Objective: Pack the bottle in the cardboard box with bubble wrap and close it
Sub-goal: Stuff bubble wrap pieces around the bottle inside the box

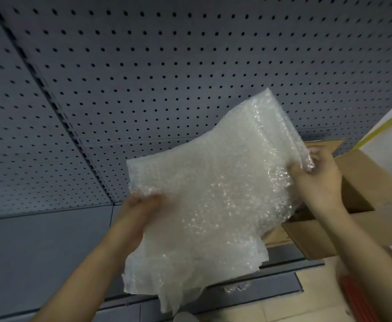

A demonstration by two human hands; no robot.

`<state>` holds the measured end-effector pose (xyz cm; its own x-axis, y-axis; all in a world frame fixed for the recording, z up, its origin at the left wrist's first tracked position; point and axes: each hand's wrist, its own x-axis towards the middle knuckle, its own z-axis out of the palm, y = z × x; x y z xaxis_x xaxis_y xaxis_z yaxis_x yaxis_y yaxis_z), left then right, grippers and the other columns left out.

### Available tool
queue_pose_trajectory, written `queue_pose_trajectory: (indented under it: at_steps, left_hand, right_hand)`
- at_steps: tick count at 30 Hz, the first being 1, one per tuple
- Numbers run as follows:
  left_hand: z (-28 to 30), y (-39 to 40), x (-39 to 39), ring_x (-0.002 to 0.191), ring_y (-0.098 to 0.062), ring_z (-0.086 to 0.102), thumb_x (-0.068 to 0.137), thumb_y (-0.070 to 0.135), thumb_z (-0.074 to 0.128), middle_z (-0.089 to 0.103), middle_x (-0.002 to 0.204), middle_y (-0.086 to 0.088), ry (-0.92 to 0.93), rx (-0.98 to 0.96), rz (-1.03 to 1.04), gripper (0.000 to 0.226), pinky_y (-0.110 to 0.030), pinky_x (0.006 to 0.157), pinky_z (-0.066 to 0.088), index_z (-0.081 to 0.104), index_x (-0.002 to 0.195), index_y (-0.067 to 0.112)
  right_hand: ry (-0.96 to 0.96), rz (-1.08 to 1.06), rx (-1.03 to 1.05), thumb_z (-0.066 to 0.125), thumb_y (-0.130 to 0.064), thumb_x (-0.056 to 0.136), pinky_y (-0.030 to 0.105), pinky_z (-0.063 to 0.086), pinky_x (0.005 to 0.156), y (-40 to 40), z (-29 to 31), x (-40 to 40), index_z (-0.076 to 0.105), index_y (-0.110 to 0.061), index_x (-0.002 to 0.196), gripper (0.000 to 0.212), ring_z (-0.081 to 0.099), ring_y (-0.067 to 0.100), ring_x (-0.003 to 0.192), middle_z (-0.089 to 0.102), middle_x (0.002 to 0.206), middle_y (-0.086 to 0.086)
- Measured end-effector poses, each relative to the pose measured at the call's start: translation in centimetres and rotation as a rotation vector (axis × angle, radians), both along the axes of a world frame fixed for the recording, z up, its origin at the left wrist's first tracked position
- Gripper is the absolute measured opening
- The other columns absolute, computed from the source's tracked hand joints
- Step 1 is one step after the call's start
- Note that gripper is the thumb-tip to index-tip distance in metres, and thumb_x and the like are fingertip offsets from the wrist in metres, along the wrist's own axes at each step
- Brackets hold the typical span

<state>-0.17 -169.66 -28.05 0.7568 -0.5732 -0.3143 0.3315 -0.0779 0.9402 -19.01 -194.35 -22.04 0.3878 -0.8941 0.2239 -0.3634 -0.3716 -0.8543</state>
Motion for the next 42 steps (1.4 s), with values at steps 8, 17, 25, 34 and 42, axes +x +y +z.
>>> queue_pose_trajectory:
  at_steps: [8,17,25,34,42]
  left_hand:
    - [1.9,-0.5,-1.3,0.042,-0.009,0.040,0.081,0.011,0.062,0.042,0.046,-0.003,-0.725,0.155,0.123,0.035,-0.030,0.042,0.040,0.039,0.056,0.004]
    - [3.3,-0.6,-3.2,0.066,-0.009,0.067,0.091,0.025,0.059,0.070,0.079,-0.002,-0.677,-0.023,0.140,0.023,-0.025,0.056,0.054,0.062,0.106,0.008]
    - [3.7,1.4,-3.5,0.061,-0.025,0.058,0.068,0.026,0.065,0.061,0.065,-0.013,0.014,-0.406,-0.053,0.026,-0.031,0.057,0.048,0.062,0.073,0.001]
    - [3.3,1.3,-2.5,0.088,-0.025,0.074,0.086,0.006,0.062,0.076,0.095,-0.010,0.067,-0.325,0.104,0.020,-0.027,0.069,0.059,0.067,0.105,0.008]
    - [4.0,-2.0,-3.5,0.090,-0.024,0.074,0.069,0.009,0.076,0.076,0.100,-0.010,-0.058,-0.207,0.019,0.044,-0.035,0.076,0.061,0.066,0.112,0.007]
  right_hand:
    - [0.058,0.016,-0.650,0.068,0.007,0.073,0.014,0.040,0.069,7.2,1.6,2.5,0.063,-0.006,0.102,0.032,0.057,0.019,0.090,0.069,0.100,0.005]
    - [0.022,0.538,-0.562,0.056,0.001,0.071,0.029,0.047,0.097,16.8,-0.4,5.0,0.046,-0.018,0.111,0.045,0.048,0.019,0.124,0.051,0.138,-0.001]
    - [0.076,0.654,-0.420,0.050,-0.005,0.086,0.041,0.047,0.102,17.5,-2.8,5.5,0.039,-0.021,0.126,0.044,0.035,0.022,0.138,0.028,0.147,-0.013]
    - [0.004,0.437,-0.178,0.073,-0.038,0.074,0.030,0.034,0.108,12.9,-1.5,4.4,0.048,-0.039,0.120,0.052,0.035,0.005,0.129,0.040,0.133,-0.019]
    - [-0.091,0.444,0.288,0.081,-0.021,0.073,0.018,0.055,0.065,8.3,-1.1,2.6,0.058,-0.044,0.093,0.038,0.067,-0.003,0.084,0.070,0.092,-0.015]
